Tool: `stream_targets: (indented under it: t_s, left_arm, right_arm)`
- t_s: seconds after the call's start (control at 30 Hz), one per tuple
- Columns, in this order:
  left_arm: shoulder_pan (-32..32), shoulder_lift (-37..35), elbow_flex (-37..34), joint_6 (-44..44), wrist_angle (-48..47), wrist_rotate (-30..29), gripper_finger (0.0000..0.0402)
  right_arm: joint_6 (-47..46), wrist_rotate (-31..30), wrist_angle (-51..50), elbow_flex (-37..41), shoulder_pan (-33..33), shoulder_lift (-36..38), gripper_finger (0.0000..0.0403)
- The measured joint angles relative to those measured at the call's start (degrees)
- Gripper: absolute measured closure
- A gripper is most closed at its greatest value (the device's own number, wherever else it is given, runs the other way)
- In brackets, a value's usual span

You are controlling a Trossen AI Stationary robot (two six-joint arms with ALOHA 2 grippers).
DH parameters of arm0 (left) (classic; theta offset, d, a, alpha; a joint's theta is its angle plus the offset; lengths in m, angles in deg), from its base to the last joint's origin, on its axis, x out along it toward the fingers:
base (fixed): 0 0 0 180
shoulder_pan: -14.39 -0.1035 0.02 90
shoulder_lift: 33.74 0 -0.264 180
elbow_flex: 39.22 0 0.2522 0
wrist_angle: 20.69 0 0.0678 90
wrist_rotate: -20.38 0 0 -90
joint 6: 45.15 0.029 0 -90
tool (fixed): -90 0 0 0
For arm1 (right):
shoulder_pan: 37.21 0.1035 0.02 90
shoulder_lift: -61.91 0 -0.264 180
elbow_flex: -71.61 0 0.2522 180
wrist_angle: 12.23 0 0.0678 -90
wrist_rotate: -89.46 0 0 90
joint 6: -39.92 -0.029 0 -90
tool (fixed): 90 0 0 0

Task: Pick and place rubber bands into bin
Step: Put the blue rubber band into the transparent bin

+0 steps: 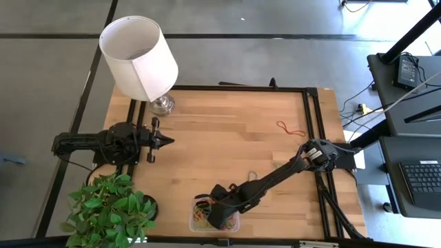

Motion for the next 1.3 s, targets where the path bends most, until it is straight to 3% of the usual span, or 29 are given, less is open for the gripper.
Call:
stream_targets:
  t_s: [0.43, 0.7, 0.93, 1.3]
  left_arm:
    - [0.0, 0.0, 0.0, 3.0, 0.0, -0.5, 0.0396]
    - [0.0, 0.0, 0.0, 2.6, -0.1, -0.5, 0.0398]
    - [0.0, 0.0, 0.0, 2.6, -0.1, -0.5, 0.0397]
    - [0.0, 0.0, 0.0, 2.6, -0.1, -0.5, 0.0396]
  right_arm:
    - [0.0, 0.0, 0.7, 0.0, 0.0, 0.0, 0.0402]
    - [0.2, 4.4, -0.9, -0.1, -0.6, 0.0, 0.0402]
    - [2.4, 4.6, -6.6, -5.4, -0.8, 0.0, 0.0401]
    - [4.9, 4.6, -13.7, -12.1, -1.1, 0.1, 0.0292]
